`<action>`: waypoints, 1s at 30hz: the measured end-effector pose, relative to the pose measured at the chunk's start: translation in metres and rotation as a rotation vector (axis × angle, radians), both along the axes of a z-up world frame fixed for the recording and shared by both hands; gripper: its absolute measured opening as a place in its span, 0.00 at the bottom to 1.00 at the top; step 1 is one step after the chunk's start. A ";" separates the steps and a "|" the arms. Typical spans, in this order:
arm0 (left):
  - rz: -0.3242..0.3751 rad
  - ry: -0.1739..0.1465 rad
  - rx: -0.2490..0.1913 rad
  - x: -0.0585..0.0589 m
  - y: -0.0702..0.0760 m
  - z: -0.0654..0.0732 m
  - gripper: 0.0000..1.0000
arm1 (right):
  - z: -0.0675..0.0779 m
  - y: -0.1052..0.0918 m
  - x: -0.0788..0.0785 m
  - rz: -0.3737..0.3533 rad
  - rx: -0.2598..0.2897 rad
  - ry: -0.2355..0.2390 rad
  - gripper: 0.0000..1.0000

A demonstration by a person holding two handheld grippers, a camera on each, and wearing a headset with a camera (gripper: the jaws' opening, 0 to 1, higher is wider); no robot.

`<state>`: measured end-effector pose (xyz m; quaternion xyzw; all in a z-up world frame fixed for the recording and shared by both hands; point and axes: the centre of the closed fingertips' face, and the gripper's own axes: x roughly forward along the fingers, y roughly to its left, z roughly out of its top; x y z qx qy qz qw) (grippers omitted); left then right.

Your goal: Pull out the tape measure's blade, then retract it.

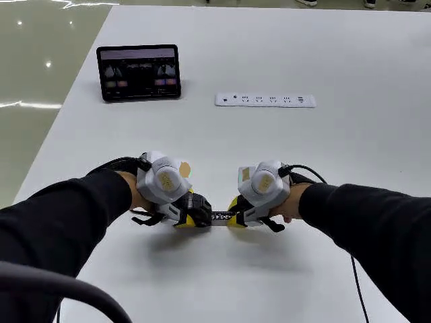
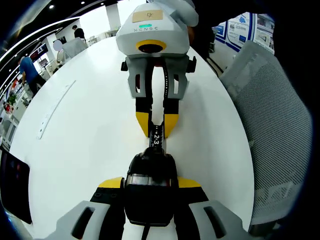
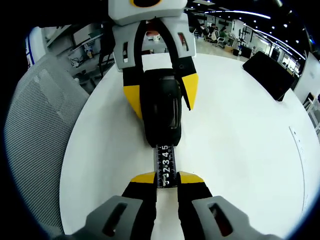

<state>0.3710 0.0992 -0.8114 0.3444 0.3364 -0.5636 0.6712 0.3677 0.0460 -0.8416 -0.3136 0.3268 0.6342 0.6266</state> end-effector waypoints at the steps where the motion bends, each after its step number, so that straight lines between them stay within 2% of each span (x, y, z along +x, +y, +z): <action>1: 0.000 0.000 0.000 0.000 0.000 0.000 0.34 | 0.000 0.000 0.000 0.000 0.000 -0.001 0.10; 30: 0.014 0.000 -0.003 -0.001 0.001 0.002 0.34 | 0.000 -0.025 0.002 -0.022 -0.030 -0.007 0.11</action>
